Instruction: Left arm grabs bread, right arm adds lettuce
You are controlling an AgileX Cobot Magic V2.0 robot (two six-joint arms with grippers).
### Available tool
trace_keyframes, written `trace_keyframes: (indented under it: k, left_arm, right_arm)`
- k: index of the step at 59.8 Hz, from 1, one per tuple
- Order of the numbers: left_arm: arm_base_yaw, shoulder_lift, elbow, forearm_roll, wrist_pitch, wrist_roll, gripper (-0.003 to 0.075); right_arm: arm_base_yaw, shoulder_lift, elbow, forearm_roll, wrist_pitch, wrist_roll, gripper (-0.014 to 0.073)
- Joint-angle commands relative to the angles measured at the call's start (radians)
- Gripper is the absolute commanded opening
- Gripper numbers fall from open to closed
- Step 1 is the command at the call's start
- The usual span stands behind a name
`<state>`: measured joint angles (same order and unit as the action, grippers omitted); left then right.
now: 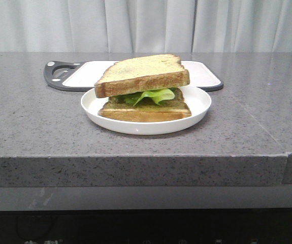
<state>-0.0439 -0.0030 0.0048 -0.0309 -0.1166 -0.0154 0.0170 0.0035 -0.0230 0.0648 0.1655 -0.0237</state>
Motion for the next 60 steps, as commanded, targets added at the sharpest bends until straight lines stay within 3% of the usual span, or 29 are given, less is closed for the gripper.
trace_keyframes:
  k: [1,60]
  left_arm:
    - [0.003,-0.02,0.005,0.0,-0.08,-0.008,-0.002]
    - [0.003,-0.018,0.005,0.0,-0.08,-0.008,-0.002]
  right_arm:
    - [-0.006,-0.019,-0.001,-0.006,-0.098,-0.008,-0.0118]
    - [-0.03,-0.035,0.047,-0.005,-0.142,-0.008,-0.0118]
